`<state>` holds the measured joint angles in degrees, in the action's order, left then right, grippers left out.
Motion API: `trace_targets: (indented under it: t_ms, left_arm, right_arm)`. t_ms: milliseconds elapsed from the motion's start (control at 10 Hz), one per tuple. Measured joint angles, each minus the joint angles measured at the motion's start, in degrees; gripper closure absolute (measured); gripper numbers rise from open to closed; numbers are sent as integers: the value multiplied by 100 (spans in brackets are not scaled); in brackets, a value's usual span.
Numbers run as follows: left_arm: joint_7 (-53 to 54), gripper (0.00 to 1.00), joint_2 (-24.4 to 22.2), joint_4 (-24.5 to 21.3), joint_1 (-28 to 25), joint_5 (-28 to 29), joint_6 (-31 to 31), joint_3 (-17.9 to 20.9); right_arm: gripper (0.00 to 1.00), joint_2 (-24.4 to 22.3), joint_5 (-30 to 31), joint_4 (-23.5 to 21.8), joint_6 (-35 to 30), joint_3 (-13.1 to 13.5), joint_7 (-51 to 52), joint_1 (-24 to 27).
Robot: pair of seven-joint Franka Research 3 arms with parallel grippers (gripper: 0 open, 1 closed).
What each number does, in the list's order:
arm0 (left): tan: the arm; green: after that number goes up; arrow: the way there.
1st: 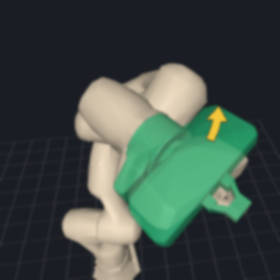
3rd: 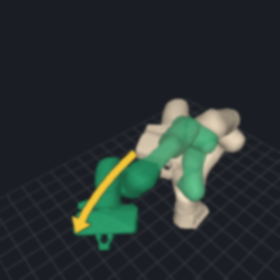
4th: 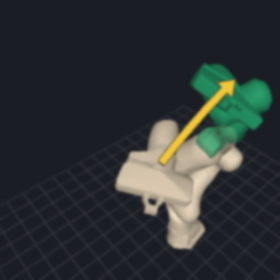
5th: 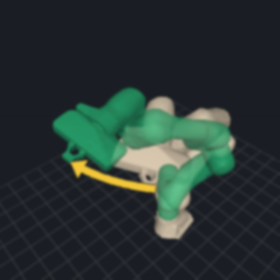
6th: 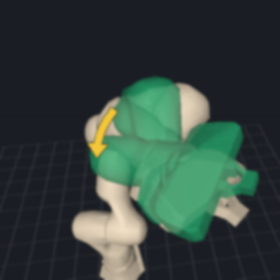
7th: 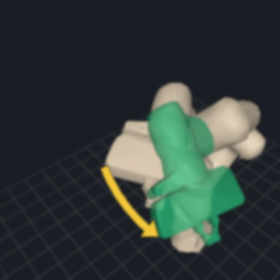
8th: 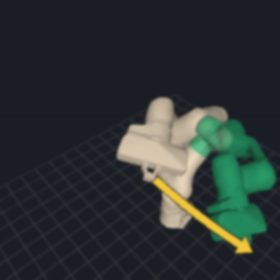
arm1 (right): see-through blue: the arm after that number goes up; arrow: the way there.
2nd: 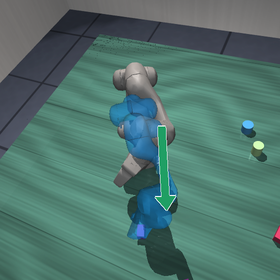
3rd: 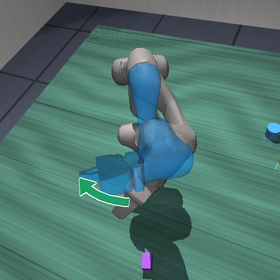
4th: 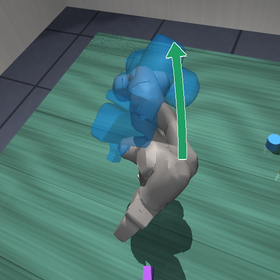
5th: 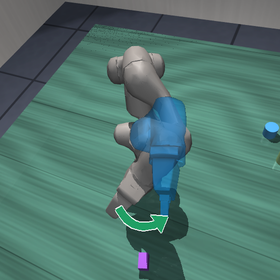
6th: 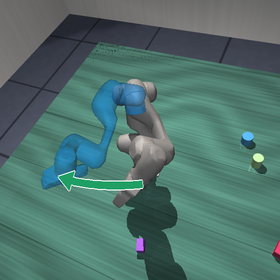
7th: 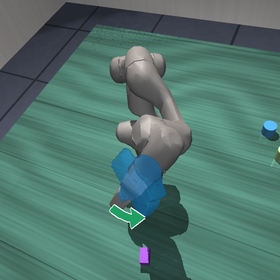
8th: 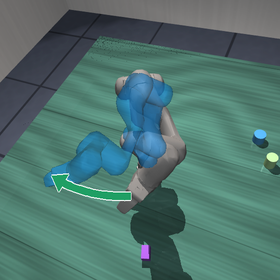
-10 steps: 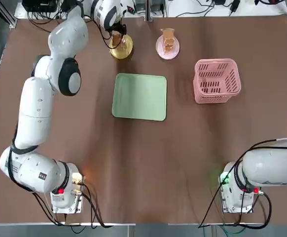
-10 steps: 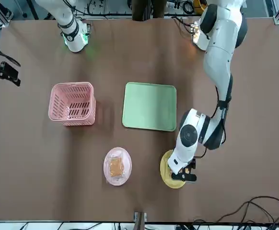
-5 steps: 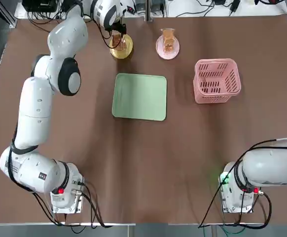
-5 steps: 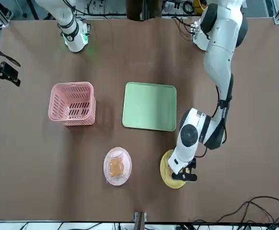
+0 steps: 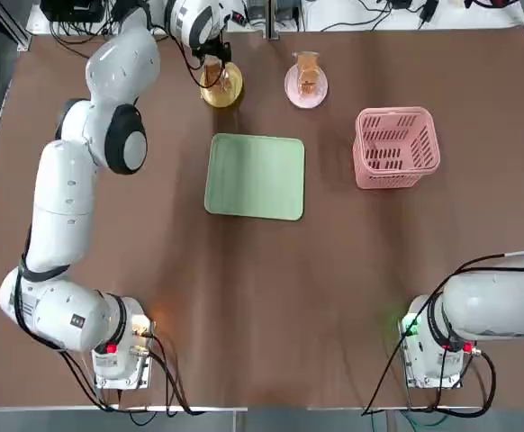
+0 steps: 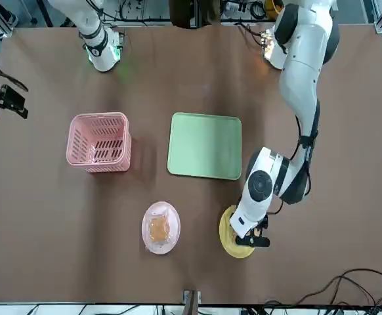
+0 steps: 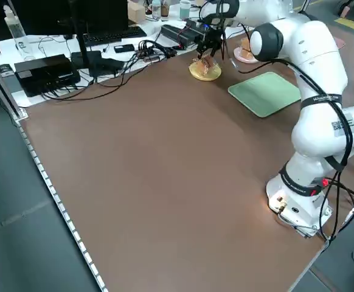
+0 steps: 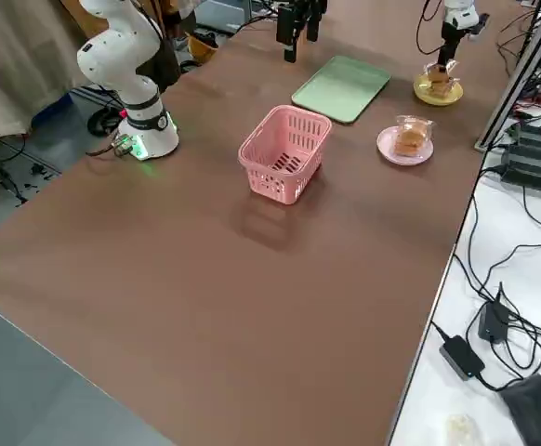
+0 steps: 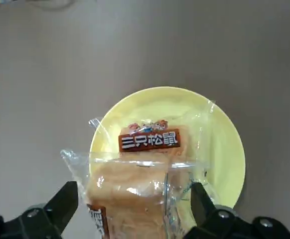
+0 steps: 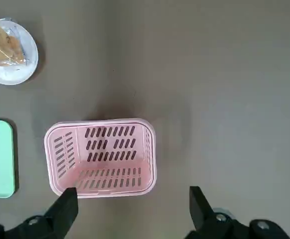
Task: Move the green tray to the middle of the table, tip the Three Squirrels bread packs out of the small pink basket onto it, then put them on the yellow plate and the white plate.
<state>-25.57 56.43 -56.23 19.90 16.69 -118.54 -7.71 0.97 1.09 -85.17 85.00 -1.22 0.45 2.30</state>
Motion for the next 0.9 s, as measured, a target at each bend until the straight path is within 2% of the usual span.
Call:
trace_targets:
  t_ms: [500, 700, 900]
  left_arm:
    - [0, 0, -183, 29, -1, -88, 401, -21]
    - [1, 0, -602, 99, -8, -125, 881, -21]
    - [166, 0, -1324, 135, -106, -129, 1373, 3]
  right_arm:
    - [1, 0, 0, 1, 0, -2, 0, -1]
    - [1, -1, 0, 3, 0, -3, 0, -1]
    - [1, -1, -1, 6, 0, -5, 0, -2]
